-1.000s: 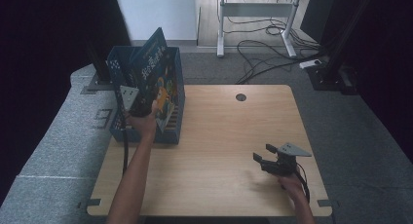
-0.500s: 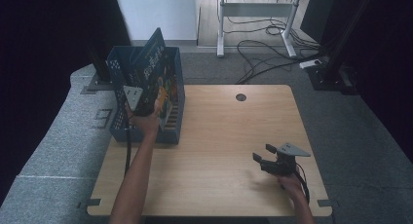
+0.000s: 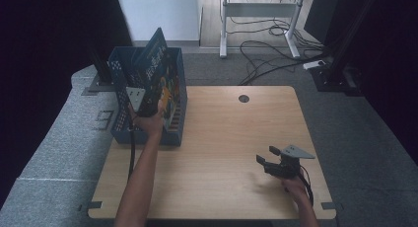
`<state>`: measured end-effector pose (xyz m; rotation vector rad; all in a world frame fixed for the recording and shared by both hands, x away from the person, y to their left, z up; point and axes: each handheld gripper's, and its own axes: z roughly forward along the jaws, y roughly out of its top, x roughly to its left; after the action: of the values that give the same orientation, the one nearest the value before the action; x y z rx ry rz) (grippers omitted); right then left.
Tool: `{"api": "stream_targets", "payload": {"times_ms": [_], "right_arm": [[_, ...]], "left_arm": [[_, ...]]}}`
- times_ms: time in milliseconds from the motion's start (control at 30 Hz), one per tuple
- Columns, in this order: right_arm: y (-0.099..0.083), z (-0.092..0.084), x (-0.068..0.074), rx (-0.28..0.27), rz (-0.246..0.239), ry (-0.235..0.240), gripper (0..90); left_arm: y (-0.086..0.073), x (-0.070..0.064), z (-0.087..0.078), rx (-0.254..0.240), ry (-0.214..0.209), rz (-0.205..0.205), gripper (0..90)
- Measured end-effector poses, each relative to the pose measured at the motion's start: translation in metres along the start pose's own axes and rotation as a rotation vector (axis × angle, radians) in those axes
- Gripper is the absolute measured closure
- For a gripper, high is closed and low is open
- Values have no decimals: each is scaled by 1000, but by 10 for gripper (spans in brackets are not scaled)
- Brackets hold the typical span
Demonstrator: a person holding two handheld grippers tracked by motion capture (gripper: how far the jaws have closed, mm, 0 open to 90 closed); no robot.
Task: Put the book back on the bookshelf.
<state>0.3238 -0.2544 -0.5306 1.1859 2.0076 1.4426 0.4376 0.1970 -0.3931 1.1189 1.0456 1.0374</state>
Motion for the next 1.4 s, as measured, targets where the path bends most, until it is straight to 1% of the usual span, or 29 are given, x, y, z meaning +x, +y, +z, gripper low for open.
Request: {"api": "stream_targets", "payload": {"times_ms": [200, 400, 600, 667, 767, 900, 967, 1100, 1267, 1400], "right_arm": [[0, 0, 0, 0, -2, -2, 260], [0, 0, 0, -2, -1, 0, 260], [-1, 0, -1, -3, -4, -3, 260], [-1, -1, -1, -5, 0, -3, 260], [0, -1, 0, -6, -3, -2, 260], [-1, -2, -1, -4, -2, -3, 260], [-1, -1, -1, -4, -2, -3, 260], [-1, -1, 0, -1, -1, -5, 258], [-1, -1, 0, -1, -3, -3, 259], [-1, -1, 2, -1, -7, -1, 259]], "left_arm": [[0, -1, 1, -4, 2, 8, 817], [-1, 2, 3, -8, 20, -9, 817], [-4, -1, 5, -4, 11, -3, 817], [-7, -2, 6, 11, 6, 7, 817], [-12, -2, 7, 29, 6, 8, 816], [-23, -2, 8, 56, 6, 11, 814], [-28, -3, 8, 69, 5, 19, 814], [-36, -6, 8, 87, -5, 31, 808], [-42, -14, 2, 86, -42, 80, 801], [-45, -20, -3, 95, -72, 100, 776]]}}
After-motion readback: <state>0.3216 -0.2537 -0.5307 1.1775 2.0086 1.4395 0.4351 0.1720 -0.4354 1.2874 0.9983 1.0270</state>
